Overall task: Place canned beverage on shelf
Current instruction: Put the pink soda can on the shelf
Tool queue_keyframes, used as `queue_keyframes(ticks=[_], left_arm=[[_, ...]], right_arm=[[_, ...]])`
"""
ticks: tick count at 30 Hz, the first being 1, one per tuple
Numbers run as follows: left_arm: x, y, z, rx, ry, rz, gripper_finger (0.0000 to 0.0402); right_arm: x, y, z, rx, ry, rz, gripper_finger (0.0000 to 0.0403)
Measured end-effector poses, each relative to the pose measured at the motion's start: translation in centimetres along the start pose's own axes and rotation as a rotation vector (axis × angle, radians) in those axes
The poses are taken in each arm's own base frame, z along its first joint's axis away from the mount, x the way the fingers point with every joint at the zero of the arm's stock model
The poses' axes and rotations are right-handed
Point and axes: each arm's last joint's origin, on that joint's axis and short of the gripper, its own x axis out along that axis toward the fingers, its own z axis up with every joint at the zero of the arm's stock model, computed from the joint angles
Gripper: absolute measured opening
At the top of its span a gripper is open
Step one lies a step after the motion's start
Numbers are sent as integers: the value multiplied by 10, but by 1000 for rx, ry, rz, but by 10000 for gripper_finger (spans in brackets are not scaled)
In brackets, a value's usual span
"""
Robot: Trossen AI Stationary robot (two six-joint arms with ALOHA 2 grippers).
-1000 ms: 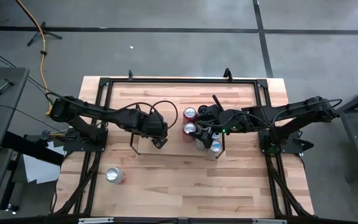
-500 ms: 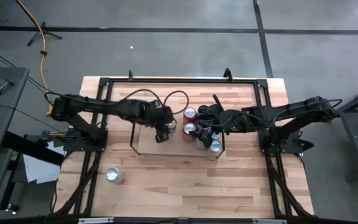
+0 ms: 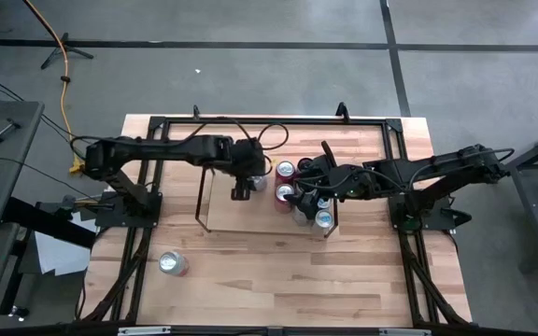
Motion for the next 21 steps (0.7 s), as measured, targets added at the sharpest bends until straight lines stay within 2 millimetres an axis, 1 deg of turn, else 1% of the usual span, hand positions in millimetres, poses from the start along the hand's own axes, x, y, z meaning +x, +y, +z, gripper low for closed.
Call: queue_keyframes(ticks=[3,7,11,14,17,21], left_arm=[[6,1,2,8,-18,-36,206],[11,1,6,30,-38,-39,206],[12,1,6,36,-41,-40,206],[12,1,7,77,-48,-39,208],[13,2,9,106,-67,-28,221],[15,2,11,106,-79,13,248]], right_arm=[[0,0,0,5,-1,0,399],[0,0,0,22,0,0,399],[0,0,0,23,-1,0,399],[0,0,0,23,-1,0,399],[0,0,0,23,0,0,399],[0,0,0,23,4,6,399]])
